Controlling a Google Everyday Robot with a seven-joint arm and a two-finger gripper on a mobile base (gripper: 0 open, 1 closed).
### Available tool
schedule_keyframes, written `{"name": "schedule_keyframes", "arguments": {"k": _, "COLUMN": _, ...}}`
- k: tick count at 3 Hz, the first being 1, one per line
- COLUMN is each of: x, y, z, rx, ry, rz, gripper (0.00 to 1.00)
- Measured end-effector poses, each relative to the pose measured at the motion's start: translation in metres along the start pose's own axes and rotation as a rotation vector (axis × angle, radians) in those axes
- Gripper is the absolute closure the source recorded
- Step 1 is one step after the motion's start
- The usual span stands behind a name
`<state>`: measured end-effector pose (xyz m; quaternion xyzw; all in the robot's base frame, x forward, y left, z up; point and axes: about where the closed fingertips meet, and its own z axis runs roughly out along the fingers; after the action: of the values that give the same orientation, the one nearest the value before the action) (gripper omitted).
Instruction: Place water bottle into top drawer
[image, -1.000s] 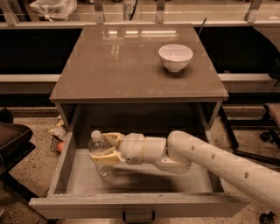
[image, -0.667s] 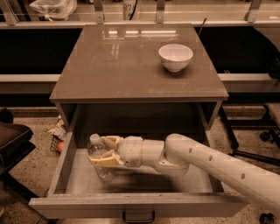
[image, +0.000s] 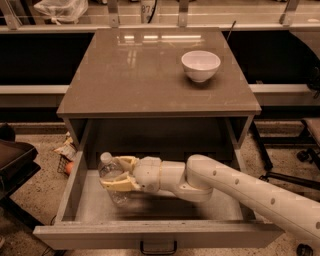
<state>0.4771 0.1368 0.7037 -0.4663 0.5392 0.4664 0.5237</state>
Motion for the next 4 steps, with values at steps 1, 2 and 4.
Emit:
{"name": "schedule_keyframes", "arguments": {"k": 1, "x": -0.0004, "y": 0.0, "z": 0.0, "rx": 0.0, "ry": 0.0, "rz": 0.0, "gripper": 0.61}}
{"name": "schedule_keyframes", "arguments": {"k": 2, "x": -0.0005, "y": 0.0001, "z": 0.0001, "rx": 0.0, "ry": 0.0, "rz": 0.0, "gripper": 0.3}}
{"name": "schedule_keyframes", "arguments": {"k": 4, "x": -0.001, "y": 0.0009, "z": 0.0013, "rx": -0.003, "ry": -0.001, "rz": 0.0, "gripper": 0.0}}
